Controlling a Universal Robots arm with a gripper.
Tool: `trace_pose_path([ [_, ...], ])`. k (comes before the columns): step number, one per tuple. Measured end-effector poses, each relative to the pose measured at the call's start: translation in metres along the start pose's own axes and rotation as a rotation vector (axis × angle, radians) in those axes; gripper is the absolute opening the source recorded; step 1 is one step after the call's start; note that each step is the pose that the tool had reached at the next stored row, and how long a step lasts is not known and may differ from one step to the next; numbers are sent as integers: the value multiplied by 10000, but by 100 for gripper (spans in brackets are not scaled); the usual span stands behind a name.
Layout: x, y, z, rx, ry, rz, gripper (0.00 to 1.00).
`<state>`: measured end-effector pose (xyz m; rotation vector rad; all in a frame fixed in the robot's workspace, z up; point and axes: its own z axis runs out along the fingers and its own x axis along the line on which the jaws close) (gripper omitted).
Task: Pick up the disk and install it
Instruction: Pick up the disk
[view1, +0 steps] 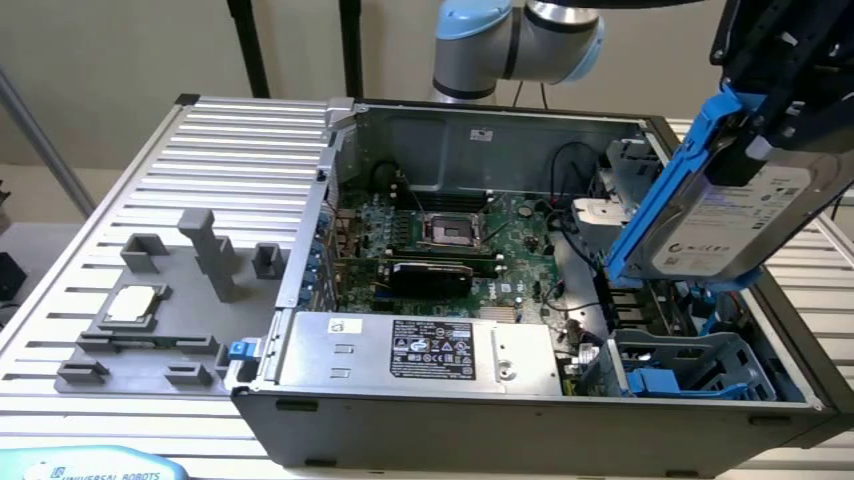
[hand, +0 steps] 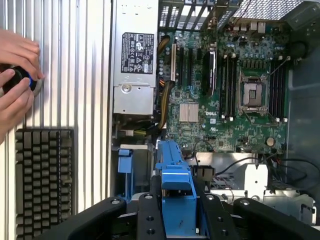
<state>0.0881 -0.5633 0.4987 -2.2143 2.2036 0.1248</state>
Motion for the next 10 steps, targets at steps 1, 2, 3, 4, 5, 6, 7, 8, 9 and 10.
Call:
trace_pose_path([
  [1, 29, -22, -3, -10, 0, 0, 33],
  [2, 59, -41, -6, -18, 1, 0, 33],
  [3, 91, -61, -9, -24, 1, 1, 33],
  [4, 124, -80, -10, -30, 0, 2, 33],
  [5, 158, -99, -10, -34, 0, 2, 33],
  [6, 193, -117, -10, -38, 1, 2, 33],
  [7, 229, -134, -7, -41, 1, 3, 33],
  [8, 272, -153, 1, -43, 1, 3, 33],
  [9, 311, -166, 12, -45, 1, 3, 33],
  [10, 341, -172, 28, -45, -1, 3, 33],
])
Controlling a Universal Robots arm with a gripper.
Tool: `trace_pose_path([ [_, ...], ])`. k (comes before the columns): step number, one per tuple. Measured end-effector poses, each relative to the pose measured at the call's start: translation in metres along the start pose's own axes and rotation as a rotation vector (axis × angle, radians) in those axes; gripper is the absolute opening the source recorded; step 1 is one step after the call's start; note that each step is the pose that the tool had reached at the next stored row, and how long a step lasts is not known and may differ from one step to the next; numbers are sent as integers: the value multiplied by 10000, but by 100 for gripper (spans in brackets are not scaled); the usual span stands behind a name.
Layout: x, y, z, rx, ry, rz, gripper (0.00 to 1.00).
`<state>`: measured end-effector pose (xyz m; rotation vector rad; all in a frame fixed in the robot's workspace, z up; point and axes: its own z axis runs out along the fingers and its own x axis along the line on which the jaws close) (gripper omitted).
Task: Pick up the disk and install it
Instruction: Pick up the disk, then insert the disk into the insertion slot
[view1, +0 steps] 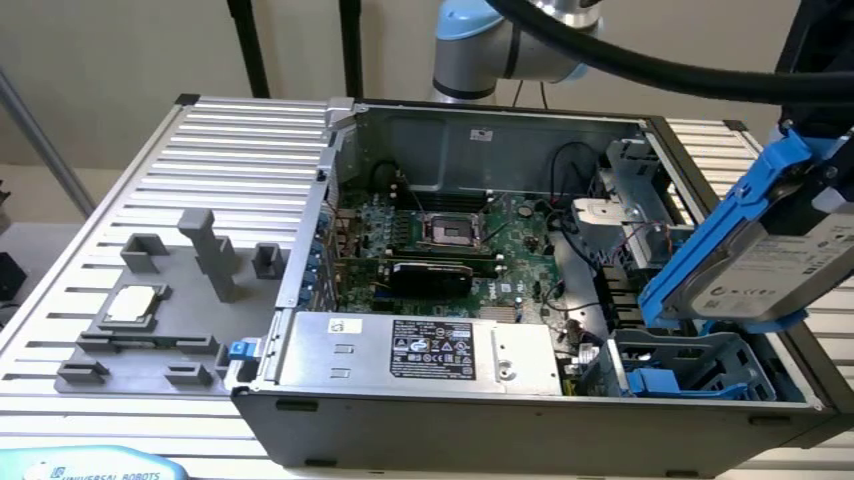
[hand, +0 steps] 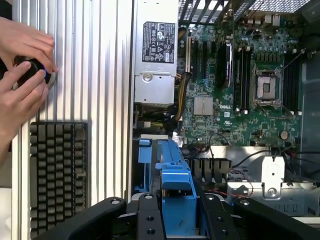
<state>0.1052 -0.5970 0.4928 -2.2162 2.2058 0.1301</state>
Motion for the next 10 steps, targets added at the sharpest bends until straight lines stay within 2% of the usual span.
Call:
trace_pose_path([
  [3, 43, -5, 52, 1, -1, 1, 33],
  [10, 52, -15, 178, 0, 1, -15, 33],
])
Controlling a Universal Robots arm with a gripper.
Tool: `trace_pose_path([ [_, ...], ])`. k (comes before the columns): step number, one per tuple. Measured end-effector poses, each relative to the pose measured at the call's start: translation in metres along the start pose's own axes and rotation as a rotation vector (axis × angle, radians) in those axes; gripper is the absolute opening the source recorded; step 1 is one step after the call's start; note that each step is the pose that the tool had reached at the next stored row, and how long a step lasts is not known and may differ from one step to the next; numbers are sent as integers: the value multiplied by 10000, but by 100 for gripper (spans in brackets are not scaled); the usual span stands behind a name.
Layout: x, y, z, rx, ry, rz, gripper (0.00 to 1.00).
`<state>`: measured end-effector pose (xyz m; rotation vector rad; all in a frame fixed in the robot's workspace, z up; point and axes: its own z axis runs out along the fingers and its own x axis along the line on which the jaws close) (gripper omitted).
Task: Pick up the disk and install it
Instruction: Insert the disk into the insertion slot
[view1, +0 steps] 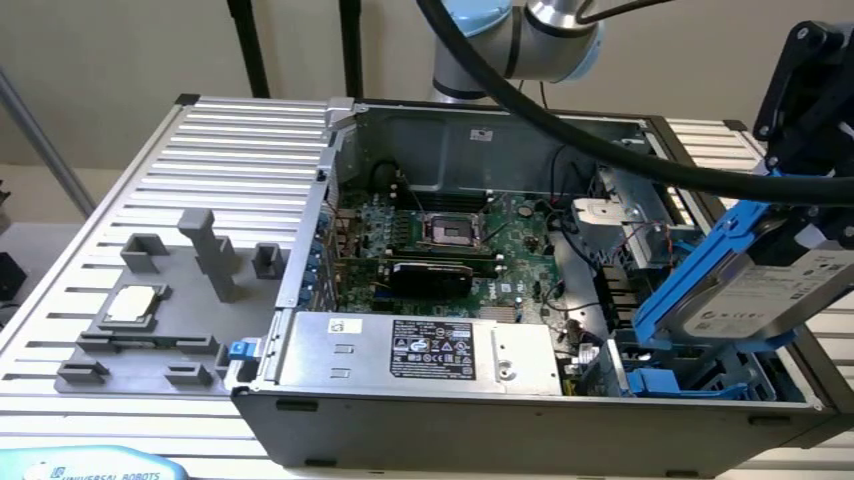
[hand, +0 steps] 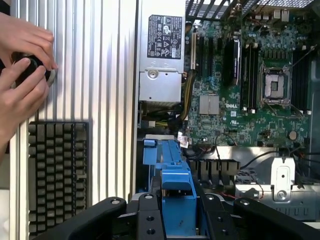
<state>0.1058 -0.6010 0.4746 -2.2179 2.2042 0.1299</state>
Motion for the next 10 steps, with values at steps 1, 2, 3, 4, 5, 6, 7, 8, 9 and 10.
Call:
trace_pose_path([
  [1, 1, -4, 18, -1, 3, -5, 33],
  [2, 2, -9, 35, -1, 4, -11, 33],
  [3, 3, -14, 53, -1, 7, -12, 33],
  [4, 2, -17, 70, -1, 10, -11, 33],
  [5, 0, -21, 88, 0, 13, -10, 33],
  [6, -1, -25, 107, 0, 13, -10, 33],
  [7, -5, -29, 126, 2, 13, -10, 33],
  [8, -11, -33, 144, 5, 18, -10, 33],
  [9, -19, -37, 163, 9, 21, -11, 33],
  [10, -27, -40, 180, 14, 27, -10, 33],
])
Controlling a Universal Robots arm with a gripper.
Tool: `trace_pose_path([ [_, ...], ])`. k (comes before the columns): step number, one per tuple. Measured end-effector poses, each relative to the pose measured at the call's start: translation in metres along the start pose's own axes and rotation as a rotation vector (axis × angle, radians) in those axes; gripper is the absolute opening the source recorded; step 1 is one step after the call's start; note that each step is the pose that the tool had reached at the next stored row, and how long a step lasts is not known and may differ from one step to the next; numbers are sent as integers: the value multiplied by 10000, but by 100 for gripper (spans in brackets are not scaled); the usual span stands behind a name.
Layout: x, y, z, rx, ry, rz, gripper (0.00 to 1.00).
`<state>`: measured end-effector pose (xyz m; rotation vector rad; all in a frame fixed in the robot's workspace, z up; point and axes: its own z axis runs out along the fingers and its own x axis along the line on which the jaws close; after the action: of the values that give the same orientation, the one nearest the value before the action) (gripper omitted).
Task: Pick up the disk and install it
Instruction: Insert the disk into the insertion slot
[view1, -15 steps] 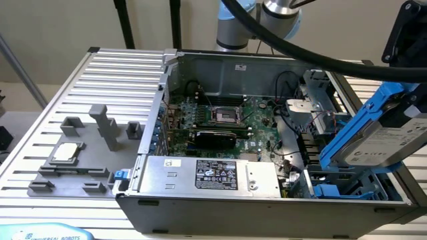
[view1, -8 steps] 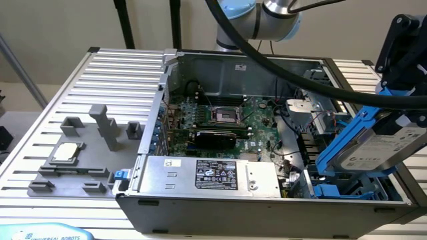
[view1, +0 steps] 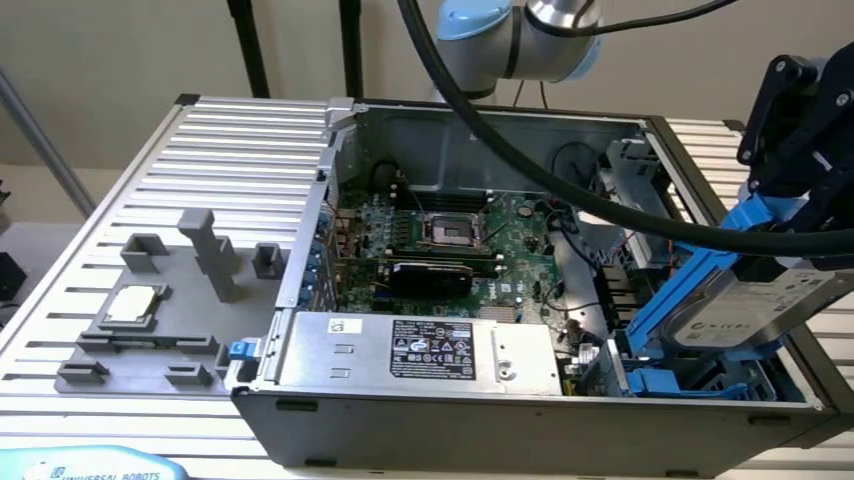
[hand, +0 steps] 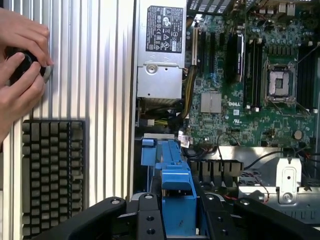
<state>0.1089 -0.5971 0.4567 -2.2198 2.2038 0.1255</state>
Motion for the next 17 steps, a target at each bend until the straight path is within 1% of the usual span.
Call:
trace_pose_path([
  [3, -26, -9, 41, 30, 29, 0, 33],
  [4, -34, -12, 51, 49, 52, 0, 33],
  [5, -40, -15, 60, 68, 84, -1, 33],
  [8, -45, -17, 83, 126, 249, 2, 33],
  [9, -46, -17, 95, 138, 280, 3, 33],
  [10, -46, -17, 107, 150, 294, 4, 33],
  [17, -63, 17, 129, 176, 296, 3, 33],
])
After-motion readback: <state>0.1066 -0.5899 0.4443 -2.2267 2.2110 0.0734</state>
